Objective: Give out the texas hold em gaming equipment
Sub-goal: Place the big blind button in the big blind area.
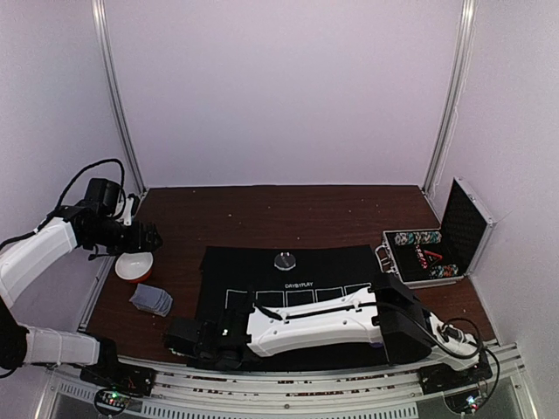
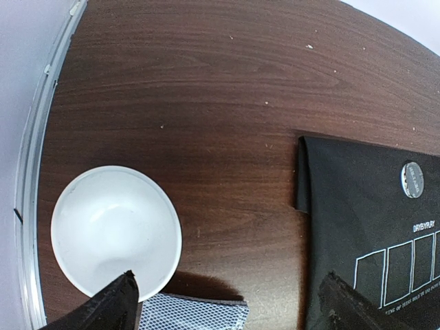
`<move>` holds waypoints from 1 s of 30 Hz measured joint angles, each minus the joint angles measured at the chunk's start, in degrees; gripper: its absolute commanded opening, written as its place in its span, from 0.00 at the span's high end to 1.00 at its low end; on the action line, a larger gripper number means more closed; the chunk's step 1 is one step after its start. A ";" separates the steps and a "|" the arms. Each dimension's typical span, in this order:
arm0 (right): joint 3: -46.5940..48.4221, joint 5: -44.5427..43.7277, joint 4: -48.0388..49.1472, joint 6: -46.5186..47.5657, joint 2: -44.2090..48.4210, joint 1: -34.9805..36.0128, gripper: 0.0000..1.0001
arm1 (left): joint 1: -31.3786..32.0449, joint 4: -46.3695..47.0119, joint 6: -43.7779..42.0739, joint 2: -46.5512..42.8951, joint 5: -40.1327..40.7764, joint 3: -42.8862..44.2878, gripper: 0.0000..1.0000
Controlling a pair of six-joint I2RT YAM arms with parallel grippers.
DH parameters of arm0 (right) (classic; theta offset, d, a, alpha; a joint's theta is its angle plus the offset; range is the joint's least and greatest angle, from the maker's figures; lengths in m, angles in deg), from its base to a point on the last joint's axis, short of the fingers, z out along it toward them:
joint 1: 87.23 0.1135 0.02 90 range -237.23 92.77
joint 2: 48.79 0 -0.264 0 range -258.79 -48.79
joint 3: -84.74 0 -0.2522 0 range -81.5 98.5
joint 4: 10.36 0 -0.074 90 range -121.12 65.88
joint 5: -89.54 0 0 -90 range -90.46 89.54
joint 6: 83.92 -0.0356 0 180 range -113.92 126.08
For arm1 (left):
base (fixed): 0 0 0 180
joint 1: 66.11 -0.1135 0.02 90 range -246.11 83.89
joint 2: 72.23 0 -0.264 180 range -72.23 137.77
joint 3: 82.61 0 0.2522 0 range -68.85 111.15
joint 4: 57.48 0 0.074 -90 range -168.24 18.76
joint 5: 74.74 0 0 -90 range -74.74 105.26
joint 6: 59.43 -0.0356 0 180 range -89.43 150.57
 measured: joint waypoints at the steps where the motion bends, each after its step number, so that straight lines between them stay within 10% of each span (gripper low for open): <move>1: 0.00 -0.22 -0.20 0.17 0.00 0.00 1.00 | 0.00 0.00 0.00 0.00 0.00 0.00 0.05; 17: 1.33 0.98 -0.90 1.01 -1.11 0.13 0.82 | 0.00 0.00 0.00 0.00 0.00 0.00 0.05; 30: 2.08 3.17 -2.43 -0.28 -1.31 0.42 0.27 | 0.00 0.00 -0.02 0.00 0.00 0.00 0.05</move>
